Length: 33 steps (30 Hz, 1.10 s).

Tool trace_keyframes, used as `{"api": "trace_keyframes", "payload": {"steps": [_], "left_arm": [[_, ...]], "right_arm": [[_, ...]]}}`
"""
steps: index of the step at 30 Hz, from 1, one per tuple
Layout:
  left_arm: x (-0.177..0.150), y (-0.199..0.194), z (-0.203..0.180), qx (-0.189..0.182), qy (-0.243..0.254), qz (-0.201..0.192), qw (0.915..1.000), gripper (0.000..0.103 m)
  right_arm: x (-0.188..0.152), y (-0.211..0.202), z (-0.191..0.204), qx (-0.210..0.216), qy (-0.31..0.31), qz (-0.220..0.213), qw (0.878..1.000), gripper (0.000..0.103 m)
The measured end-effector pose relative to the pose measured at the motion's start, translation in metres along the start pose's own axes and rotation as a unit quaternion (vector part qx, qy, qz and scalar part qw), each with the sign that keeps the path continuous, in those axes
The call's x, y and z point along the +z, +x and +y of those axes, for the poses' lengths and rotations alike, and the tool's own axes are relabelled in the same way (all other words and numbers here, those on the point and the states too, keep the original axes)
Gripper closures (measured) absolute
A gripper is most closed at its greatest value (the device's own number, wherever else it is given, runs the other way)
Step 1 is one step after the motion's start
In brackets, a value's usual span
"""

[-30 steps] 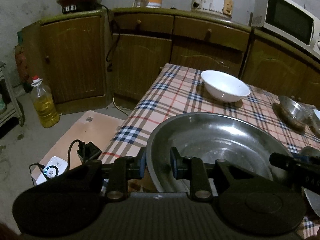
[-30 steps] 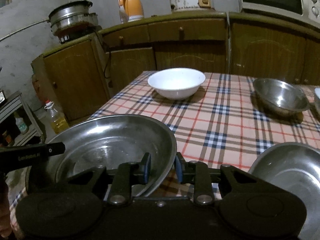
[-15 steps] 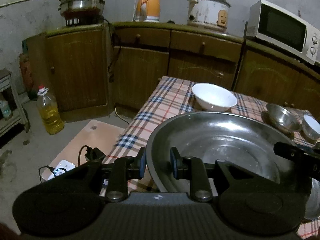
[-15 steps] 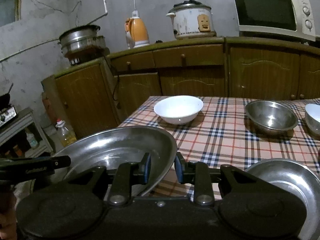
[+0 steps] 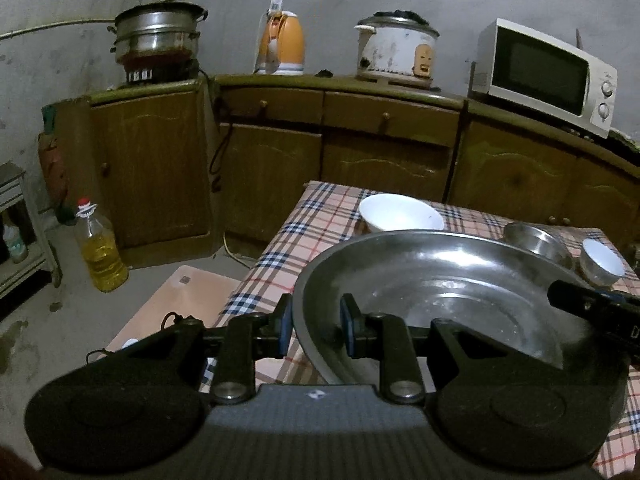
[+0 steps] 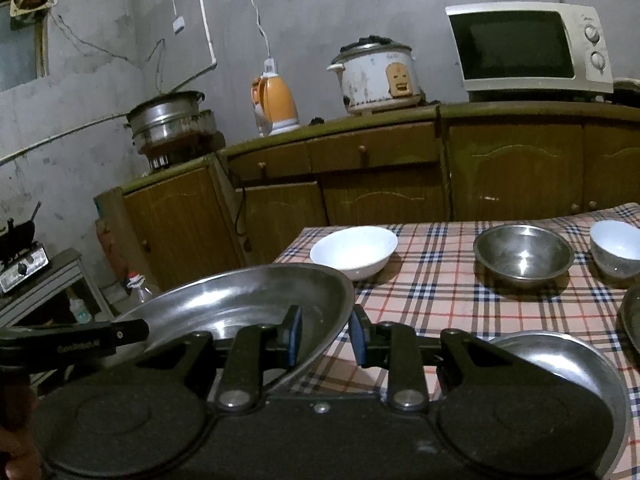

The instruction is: Organize plates and bowls

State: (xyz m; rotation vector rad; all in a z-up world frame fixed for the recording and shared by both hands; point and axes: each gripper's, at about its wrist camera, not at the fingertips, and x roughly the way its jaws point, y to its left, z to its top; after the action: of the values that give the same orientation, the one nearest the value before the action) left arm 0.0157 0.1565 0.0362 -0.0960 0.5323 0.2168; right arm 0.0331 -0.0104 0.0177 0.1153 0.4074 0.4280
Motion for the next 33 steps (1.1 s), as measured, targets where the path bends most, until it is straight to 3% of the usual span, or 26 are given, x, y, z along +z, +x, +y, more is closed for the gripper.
{"api": "trace_keyframes", "payload": {"steps": [33], "left_arm": [[-0.001,-0.029,-0.037,-0.027,0.030,-0.021,0.9989,0.078]], "right_arm": [[0.003,-0.056,-0.035,-0.010,0.031,-0.045,0.998,0.070]]}}
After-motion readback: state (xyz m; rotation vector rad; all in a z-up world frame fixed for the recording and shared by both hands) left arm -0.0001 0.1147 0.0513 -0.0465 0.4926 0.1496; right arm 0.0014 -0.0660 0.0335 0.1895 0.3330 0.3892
